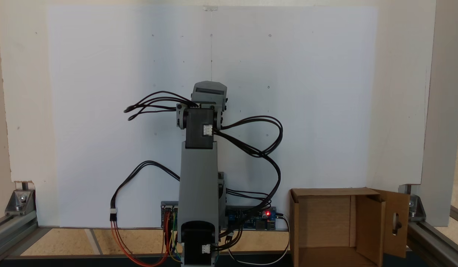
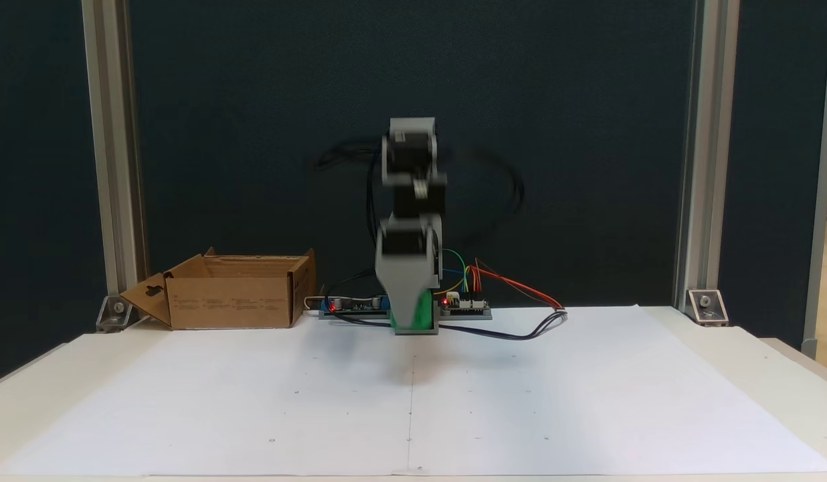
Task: Grasp a green dice and put it in the bin.
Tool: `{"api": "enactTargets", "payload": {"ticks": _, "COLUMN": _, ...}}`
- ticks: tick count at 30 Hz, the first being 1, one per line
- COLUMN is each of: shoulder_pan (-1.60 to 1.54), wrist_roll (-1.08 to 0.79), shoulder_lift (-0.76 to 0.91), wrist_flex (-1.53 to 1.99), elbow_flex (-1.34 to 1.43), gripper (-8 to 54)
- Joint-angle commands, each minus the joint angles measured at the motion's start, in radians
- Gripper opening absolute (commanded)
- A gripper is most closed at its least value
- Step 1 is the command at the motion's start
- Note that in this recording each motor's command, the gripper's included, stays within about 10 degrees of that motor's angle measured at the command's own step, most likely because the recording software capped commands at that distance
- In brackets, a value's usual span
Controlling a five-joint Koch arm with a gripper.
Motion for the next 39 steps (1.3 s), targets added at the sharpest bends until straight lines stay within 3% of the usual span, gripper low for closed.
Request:
{"api": "enactTargets", "payload": {"ticks": 1, "shoulder_pan": 0.054, "wrist_roll": 0.041, "shoulder_lift": 0.035, "wrist_flex": 0.162, "elbow_flex": -0.159, "gripper": 11.5}}
{"api": "enactTargets", "payload": {"ticks": 6, "shoulder_pan": 0.169, "wrist_roll": 0.037, "shoulder_lift": 0.035, "wrist_flex": 0.325, "elbow_flex": -0.446, "gripper": 11.5}}
{"api": "enactTargets", "payload": {"ticks": 24, "shoulder_pan": 1.317, "wrist_roll": -0.238, "shoulder_lift": 0.055, "wrist_flex": 0.13, "elbow_flex": -0.511, "gripper": 11.5}}
{"api": "enactTargets", "payload": {"ticks": 31, "shoulder_pan": 1.652, "wrist_roll": -0.367, "shoulder_lift": -0.126, "wrist_flex": 0.029, "elbow_flex": -0.509, "gripper": 11.5}}
{"api": "enactTargets", "payload": {"ticks": 39, "shoulder_pan": 1.732, "wrist_roll": -0.491, "shoulder_lift": -0.341, "wrist_flex": -0.008, "elbow_flex": -0.499, "gripper": 11.5}}
